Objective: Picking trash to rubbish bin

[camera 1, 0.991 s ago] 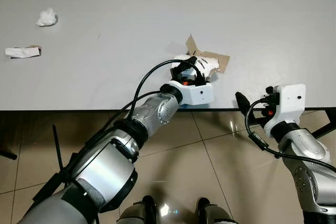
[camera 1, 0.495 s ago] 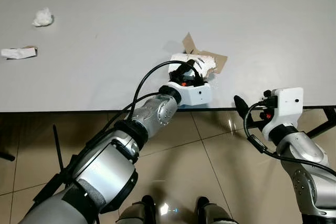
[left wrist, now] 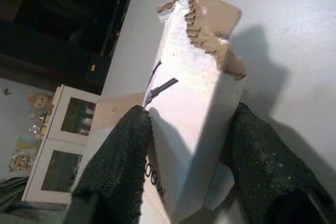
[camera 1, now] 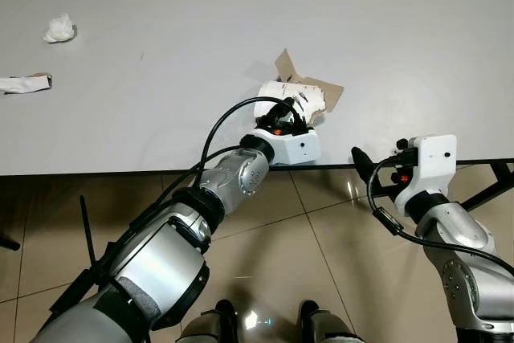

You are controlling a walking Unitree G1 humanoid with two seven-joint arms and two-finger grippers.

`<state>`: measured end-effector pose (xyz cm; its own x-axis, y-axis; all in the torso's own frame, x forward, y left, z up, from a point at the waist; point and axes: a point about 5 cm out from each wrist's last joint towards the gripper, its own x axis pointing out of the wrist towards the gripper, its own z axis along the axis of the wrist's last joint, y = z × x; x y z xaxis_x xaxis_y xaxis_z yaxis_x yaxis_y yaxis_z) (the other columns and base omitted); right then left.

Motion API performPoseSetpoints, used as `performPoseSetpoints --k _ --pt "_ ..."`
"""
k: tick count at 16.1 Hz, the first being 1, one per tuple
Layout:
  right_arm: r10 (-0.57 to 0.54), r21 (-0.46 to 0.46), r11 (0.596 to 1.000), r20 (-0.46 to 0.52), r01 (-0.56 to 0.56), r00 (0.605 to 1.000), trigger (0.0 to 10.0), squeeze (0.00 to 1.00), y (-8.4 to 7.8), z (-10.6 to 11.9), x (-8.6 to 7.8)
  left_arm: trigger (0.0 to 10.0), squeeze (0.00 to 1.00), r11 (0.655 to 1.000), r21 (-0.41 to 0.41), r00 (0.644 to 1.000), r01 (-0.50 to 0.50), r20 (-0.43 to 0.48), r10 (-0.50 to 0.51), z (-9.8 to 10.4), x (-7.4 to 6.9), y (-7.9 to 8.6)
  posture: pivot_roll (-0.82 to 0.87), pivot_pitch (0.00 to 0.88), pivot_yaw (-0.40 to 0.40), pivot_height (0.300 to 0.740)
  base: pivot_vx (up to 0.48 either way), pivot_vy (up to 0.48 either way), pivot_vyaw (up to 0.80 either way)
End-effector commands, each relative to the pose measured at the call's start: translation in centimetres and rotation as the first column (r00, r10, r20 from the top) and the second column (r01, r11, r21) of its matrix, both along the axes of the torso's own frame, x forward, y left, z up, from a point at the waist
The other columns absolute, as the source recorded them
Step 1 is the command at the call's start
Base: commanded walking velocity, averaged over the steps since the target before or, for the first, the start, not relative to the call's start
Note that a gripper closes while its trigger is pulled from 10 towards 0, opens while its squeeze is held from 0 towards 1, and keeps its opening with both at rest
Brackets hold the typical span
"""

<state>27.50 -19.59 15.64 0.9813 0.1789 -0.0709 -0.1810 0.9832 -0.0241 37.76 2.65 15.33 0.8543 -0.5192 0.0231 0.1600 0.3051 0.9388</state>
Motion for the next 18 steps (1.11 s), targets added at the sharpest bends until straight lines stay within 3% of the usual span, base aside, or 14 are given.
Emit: performPoseSetpoints --k 1,9,10,11,12,13,14,18 --pt "0.005 -0.002 1.000 0.013 -0.005 1.000 10.0 0.00 0.3 0.3 0.0 0.0 0.00 0.996 0.061 0.992 -0.060 -0.109 0.066 -3.4 -0.7 1.6 -0.18 0.240 0.048 0.740 0.000 0.000 0.00" --pt "0.015 0.006 1.000 0.013 -0.015 1.000 10.0 0.00 0.7 0.2 0.2 0.0 0.00 0.996 0.042 0.992 -0.082 -0.089 0.085 -2.9 -0.4 2.1 -0.18 0.239 0.048 0.740 0.000 0.000 0.00" --pt "0.016 0.007 1.000 0.015 -0.016 1.000 10.0 0.00 0.7 0.2 0.3 10.0 0.00 0.993 -0.022 0.991 -0.114 -0.074 0.112 -2.3 -0.2 2.2 -0.18 0.238 0.047 0.740 0.000 0.000 0.00" --pt "0.016 0.007 1.000 0.015 -0.016 1.000 10.0 0.00 0.7 0.2 0.3 10.0 0.00 0.982 -0.113 0.988 -0.148 -0.068 0.141 -1.6 0.1 2.4 -0.17 0.240 0.046 0.740 0.000 0.000 0.00" --pt "0.015 0.008 1.000 0.016 -0.015 1.000 10.0 0.00 0.7 0.2 0.3 10.0 0.00 0.944 -0.263 0.980 -0.199 -0.053 0.192 -0.2 0.6 3.0 -0.17 0.241 0.045 0.740 0.000 0.000 0.00" --pt "0.014 0.008 1.000 0.016 -0.014 1.000 10.0 0.00 0.7 0.2 0.3 10.0 0.00 0.912 -0.343 0.974 -0.224 -0.037 0.225 0.7 0.9 3.4 -0.17 0.241 0.045 0.740 0.000 0.000 0.00" --pt "0.013 0.008 1.000 0.016 -0.013 1.000 10.0 0.00 0.7 0.2 0.3 10.0 0.00 0.902 -0.365 0.971 -0.231 -0.033 0.235 1.0 1.0 3.5 -0.17 0.242 0.044 0.740 0.000 0.000 0.00" --pt "0.014 0.014 1.000 0.021 -0.015 1.000 10.0 0.00 0.9 0.2 0.6 10.0 0.00 0.799 -0.569 0.963 -0.194 0.042 0.264 3.4 1.2 4.4 -0.16 0.238 0.043 0.740 0.000 0.000 0.00"
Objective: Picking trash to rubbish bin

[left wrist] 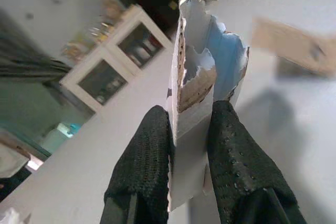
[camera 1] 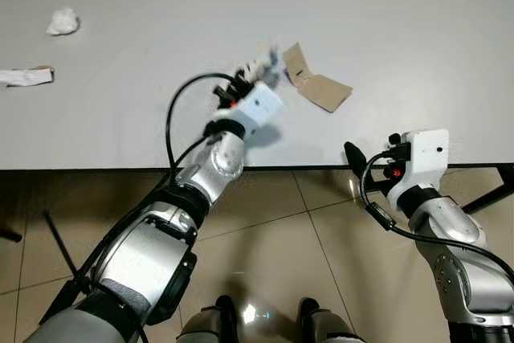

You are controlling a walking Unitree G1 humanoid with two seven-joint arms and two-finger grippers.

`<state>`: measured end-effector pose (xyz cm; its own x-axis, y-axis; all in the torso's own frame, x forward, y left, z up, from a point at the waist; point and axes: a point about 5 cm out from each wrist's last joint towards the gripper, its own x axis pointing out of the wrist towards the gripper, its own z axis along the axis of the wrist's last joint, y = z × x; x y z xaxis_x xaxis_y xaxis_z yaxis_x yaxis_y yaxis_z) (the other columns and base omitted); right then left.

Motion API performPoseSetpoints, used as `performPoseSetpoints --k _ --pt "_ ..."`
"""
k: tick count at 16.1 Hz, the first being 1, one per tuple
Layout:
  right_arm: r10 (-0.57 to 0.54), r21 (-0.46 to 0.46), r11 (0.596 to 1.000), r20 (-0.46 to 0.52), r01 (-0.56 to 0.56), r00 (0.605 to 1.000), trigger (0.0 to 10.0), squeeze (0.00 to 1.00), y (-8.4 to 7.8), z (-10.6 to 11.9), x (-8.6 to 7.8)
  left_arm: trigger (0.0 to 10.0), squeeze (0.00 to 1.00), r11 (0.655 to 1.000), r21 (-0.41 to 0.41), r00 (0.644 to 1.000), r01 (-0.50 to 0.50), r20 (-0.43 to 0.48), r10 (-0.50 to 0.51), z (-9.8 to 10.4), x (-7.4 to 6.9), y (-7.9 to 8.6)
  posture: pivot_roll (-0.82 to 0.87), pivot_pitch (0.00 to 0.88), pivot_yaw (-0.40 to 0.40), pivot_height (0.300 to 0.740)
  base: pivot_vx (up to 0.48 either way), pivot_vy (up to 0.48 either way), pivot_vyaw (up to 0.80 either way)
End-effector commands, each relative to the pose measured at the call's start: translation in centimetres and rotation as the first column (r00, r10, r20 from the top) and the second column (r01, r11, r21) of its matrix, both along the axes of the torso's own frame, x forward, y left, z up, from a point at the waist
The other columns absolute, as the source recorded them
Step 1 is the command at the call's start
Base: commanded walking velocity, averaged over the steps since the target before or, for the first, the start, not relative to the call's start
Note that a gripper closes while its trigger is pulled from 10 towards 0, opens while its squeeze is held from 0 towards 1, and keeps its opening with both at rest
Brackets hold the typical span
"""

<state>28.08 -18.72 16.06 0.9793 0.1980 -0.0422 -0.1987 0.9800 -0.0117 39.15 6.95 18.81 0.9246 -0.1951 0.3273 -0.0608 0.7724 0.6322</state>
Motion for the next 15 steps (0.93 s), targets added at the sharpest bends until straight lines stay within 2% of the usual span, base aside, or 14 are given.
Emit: performPoseSetpoints --k 1,4,6,7,8,10,12,15 --pt "0.000 0.000 1.000 -0.002 0.000 1.000 10.0 0.00 0.2 -0.2 0.0 10.0 0.00 0.996 -0.090 0.998 0.015 0.067 -0.009 0.7 -0.4 0.1 -0.15 0.236 0.042 0.740 0.000 0.000 0.00" --pt "-0.009 0.013 1.000 0.021 0.009 1.000 10.0 0.00 0.3 0.0 0.4 10.0 0.00 0.971 -0.206 0.974 0.119 0.217 -0.073 2.3 -1.5 0.1 -0.14 0.231 0.040 0.740 0.000 0.000 0.00" --pt "-0.018 0.017 1.000 0.035 0.018 0.999 10.0 0.00 0.3 0.1 0.5 10.0 0.00 0.959 -0.243 0.962 0.144 0.263 -0.077 2.9 -1.9 0.3 -0.14 0.229 0.038 0.740 0.000 0.000 0.00" --pt "-0.036 0.031 0.999 0.060 0.034 0.998 10.0 0.00 0.2 0.4 0.8 10.0 0.00 0.937 -0.320 0.953 0.143 0.299 -0.043 3.8 -2.2 1.1 -0.13 0.225 0.037 0.740 0.000 0.000 0.00" --pt "-0.040 0.034 0.999 0.065 0.037 0.997 10.0 0.00 0.2 0.5 0.9 10.0 0.00 0.931 -0.336 0.952 0.141 0.303 -0.034 3.9 -2.2 1.2 -0.13 0.225 0.037 0.740 0.000 0.000 0.00" --pt "-0.056 0.060 0.997 0.101 0.051 0.993 10.0 0.00 0.4 0.9 1.3 10.0 0.00 0.898 -0.422 0.956 0.128 0.294 0.002 4.0 -2.3 2.1 -0.12 0.220 0.036 0.740 0.000 0.000 0.00" --pt "-0.099 0.101 0.991 0.144 0.085 0.985 10.0 0.00 0.4 1.4 1.7 10.0 0.00 0.885 -0.458 0.966 0.083 0.255 0.042 2.9 -2.6 3.2 -0.11 0.211 0.040 0.740 0.000 0.000 0.00" --pt "-0.209 0.137 0.973 0.206 0.184 0.956 10.0 0.00 -0.5 2.1 2.5 10.0 0.00 0.888 -0.458 0.979 0.021 0.189 0.074 1.1 -3.3 5.0 -0.09 0.196 0.046 0.740 0.000 0.000 0.00"
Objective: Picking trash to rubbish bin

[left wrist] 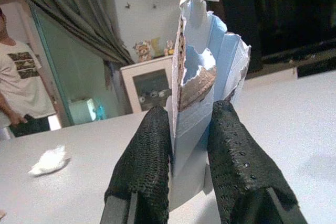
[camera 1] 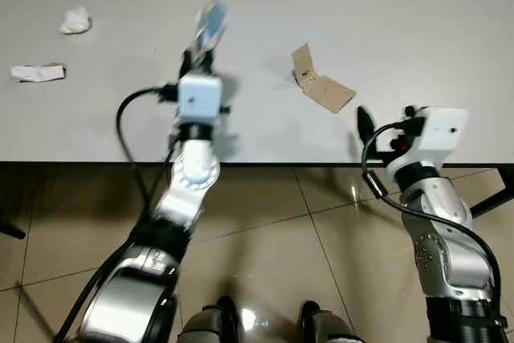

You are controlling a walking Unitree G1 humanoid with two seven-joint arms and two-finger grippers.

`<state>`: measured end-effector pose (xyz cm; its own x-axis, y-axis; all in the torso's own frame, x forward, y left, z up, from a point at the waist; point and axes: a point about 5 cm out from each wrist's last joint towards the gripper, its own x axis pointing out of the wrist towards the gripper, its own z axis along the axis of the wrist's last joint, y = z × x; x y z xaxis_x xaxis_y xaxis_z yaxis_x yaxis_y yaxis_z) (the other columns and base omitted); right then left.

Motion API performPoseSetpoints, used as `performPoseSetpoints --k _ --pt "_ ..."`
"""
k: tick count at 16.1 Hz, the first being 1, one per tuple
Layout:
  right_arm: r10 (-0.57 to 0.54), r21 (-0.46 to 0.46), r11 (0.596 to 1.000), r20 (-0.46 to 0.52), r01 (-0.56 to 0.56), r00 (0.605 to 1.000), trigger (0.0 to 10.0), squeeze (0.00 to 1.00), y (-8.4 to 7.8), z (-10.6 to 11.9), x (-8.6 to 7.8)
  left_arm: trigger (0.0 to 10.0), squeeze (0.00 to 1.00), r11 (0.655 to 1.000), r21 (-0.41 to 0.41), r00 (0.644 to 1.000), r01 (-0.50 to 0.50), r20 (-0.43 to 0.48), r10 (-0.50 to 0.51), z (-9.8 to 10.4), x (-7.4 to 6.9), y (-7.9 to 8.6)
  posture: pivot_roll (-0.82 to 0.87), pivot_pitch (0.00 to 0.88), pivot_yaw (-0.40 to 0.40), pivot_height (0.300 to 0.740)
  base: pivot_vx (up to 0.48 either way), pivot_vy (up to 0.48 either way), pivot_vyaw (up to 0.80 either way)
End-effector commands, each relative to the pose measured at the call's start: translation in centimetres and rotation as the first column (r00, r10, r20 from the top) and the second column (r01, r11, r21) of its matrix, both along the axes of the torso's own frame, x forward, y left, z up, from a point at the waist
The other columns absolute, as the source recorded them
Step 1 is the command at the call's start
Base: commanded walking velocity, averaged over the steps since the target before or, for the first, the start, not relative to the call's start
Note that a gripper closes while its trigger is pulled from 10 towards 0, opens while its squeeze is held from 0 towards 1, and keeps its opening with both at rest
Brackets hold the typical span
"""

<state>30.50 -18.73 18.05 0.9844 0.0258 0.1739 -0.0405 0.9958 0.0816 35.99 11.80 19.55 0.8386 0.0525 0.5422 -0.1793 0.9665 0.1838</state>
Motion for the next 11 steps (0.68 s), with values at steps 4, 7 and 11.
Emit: performPoseSetpoints --k 4,7,11 --pt "-0.106 0.020 0.994 0.067 0.105 0.992 10.0 0.00 -1.6 0.9 0.6 10.0 0.00 1.000 0.006 0.999 -0.017 -0.040 0.017 -0.7 -0.9 2.6 -0.07 0.171 0.060 0.740 0.000 0.000 0.00" --pt "-0.122 0.028 0.992 0.097 0.120 0.988 10.0 0.00 -1.7 1.1 1.1 10.0 0.00 1.000 0.018 1.000 -0.024 -0.018 0.024 0.5 -1.6 4.0 -0.05 0.141 0.071 0.740 0.000 0.000 0.00" --pt "-0.129 0.026 0.992 0.109 0.127 0.986 10.0 0.00 -1.6 0.9 1.2 10.0 0.00 0.999 0.025 0.999 0.022 -0.029 -0.022 0.3 -2.6 3.6 -0.05 0.123 0.077 0.740 0.000 0.000 0.00"
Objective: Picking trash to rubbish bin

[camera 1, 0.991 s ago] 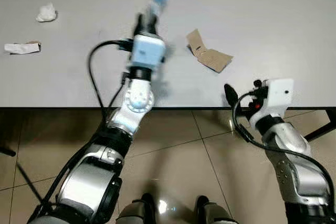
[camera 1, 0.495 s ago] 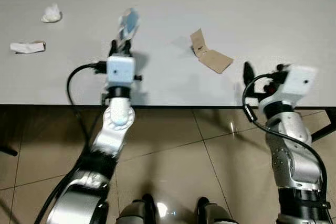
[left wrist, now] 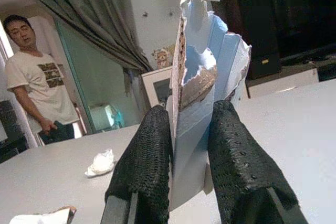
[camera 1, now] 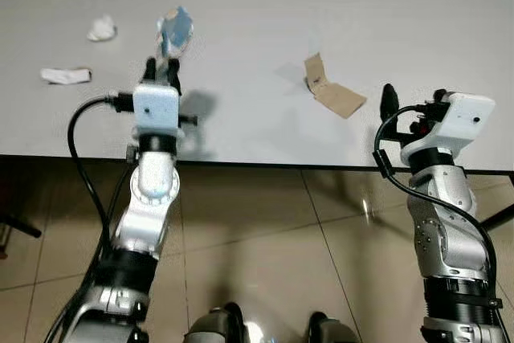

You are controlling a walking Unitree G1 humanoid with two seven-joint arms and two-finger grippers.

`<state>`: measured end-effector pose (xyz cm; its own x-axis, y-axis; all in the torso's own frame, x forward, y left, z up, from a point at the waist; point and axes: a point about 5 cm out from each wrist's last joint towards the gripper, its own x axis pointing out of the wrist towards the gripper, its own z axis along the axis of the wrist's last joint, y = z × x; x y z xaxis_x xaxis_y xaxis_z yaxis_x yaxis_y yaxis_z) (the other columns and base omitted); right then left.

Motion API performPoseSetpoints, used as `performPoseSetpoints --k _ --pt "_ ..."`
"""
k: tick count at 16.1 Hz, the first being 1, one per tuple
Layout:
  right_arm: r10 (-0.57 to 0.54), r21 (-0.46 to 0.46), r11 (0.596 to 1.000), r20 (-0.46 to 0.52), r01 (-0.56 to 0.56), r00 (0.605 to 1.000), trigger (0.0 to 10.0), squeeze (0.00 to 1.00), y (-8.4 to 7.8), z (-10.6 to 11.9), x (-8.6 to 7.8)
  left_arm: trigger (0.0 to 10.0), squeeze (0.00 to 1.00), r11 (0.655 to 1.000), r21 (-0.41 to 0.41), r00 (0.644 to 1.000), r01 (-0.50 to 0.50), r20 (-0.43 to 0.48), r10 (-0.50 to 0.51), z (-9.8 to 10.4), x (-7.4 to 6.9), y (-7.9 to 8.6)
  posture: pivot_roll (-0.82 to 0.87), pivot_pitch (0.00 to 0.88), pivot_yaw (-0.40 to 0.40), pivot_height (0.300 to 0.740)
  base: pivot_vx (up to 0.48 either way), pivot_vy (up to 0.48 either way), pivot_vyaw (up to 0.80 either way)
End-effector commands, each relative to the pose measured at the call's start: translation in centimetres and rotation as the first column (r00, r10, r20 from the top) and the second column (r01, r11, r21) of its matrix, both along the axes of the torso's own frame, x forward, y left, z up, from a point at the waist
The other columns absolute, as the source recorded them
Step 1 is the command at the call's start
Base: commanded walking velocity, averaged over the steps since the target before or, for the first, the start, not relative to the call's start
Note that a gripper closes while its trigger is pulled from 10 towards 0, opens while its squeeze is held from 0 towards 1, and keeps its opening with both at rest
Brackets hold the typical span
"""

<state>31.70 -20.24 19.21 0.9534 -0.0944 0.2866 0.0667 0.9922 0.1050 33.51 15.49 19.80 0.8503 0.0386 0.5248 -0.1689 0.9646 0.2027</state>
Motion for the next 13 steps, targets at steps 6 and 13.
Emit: performPoseSetpoints --k 6,13 --pt "-0.050 0.018 0.999 0.010 0.050 0.999 10.0 0.00 -0.5 -0.5 0.7 10.0 0.00 1.000 -0.005 0.996 0.019 -0.089 -0.019 -1.6 -0.5 0.0 -0.04 0.092 0.071 0.740 0.000 0.000 0.00" --pt "-0.050 0.024 0.998 0.006 0.049 0.999 10.0 0.00 -0.1 -1.0 1.3 10.0 0.00 1.000 -0.006 0.989 -0.030 -0.145 0.029 -2.8 -0.5 0.9 -0.03 0.105 0.056 0.740 0.000 0.000 0.00"
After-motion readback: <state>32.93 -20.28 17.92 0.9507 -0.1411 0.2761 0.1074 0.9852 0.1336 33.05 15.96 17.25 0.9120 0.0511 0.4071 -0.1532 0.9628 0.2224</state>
